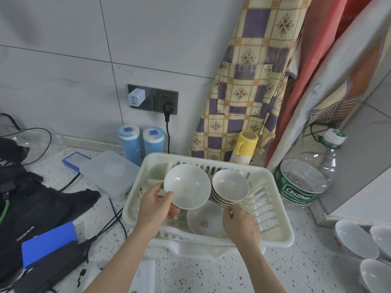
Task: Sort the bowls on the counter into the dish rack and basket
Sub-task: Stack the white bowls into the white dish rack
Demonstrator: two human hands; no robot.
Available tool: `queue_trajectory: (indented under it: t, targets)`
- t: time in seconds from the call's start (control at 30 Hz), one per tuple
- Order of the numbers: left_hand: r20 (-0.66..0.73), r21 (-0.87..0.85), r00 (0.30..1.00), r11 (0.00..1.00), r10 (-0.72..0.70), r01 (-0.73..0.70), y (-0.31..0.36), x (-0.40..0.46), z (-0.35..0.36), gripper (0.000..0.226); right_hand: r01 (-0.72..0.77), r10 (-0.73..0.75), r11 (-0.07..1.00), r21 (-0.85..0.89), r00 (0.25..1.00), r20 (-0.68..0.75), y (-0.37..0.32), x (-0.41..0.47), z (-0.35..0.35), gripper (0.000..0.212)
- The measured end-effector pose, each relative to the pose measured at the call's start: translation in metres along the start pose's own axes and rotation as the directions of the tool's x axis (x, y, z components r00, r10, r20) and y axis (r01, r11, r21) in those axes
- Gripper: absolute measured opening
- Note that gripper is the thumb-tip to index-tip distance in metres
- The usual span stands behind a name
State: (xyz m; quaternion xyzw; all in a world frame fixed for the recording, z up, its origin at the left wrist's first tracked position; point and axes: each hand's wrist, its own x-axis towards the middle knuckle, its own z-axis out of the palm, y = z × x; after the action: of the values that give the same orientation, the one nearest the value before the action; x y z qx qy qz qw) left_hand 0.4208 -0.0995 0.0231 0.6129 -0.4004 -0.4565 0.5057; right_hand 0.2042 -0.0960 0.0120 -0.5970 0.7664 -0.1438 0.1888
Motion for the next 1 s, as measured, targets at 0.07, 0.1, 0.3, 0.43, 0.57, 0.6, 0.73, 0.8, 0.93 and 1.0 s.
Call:
queue_trajectory:
  t: [0.07, 0.1, 0.3, 0.43, 0.57, 0.6, 0.73, 0.8, 0.93, 1.0]
  targets:
    - [0.042, 0.024, 0.999, 1.0, 0.005, -0.006, 0.002, -0.002, -0.002, 0.036, 0.019, -0.017, 0.992, 0.123, 1.0, -0.017, 0.002, -0.004, -0.004, 0.028]
    - [0.067, 0.039, 0.998, 0.999, 0.0, -0.003, 0.003, -0.003, -0.003, 0.035, 0.03, -0.03, 0.979, 0.202, 1.0, 0.0, 0.003, -0.005, -0.007, 0.031]
    - [0.255, 0.17, 0.963, 0.984, -0.089, 0.046, 0.01, -0.004, -0.007, 0.027, 0.054, -0.138, 0.871, 0.488, 0.981, 0.137, 0.003, -0.012, -0.02, 0.029]
    - [0.317, 0.185, 0.944, 0.982, -0.094, 0.035, 0.009, -0.003, -0.007, 0.028, 0.056, -0.194, 0.79, 0.61, 0.967, 0.163, 0.005, -0.01, -0.024, 0.021]
    - [0.359, 0.198, 0.927, 0.979, -0.11, 0.039, 0.006, -0.002, -0.007, 0.03, 0.039, -0.27, 0.718, 0.695, 0.936, 0.226, 0.007, -0.008, -0.027, 0.021]
    - [0.372, 0.209, 0.92, 0.977, -0.12, 0.043, 0.006, -0.002, -0.007, 0.03, 0.034, -0.277, 0.712, 0.701, 0.932, 0.235, 0.007, -0.007, -0.027, 0.022]
    - [0.443, 0.278, 0.883, 0.96, -0.156, 0.03, 0.008, 0.0, -0.007, 0.033, 0.028, -0.251, 0.779, 0.627, 0.929, 0.271, 0.011, -0.003, -0.021, 0.021]
    - [0.462, 0.296, 0.872, 0.955, -0.161, 0.02, 0.007, 0.003, -0.006, 0.031, -0.008, -0.188, 0.806, 0.591, 0.944, 0.269, 0.012, 0.0, -0.018, 0.02]
    - [0.439, 0.347, 0.887, 0.938, -0.146, -0.017, 0.002, 0.007, -0.003, 0.022, -0.05, -0.125, 0.81, 0.585, 0.959, 0.255, 0.012, 0.004, -0.015, 0.027]
    - [0.402, 0.356, 0.906, 0.934, -0.129, -0.025, 0.001, 0.007, -0.002, 0.028, -0.062, -0.114, 0.806, 0.588, 0.96, 0.256, 0.013, 0.006, -0.014, 0.035]
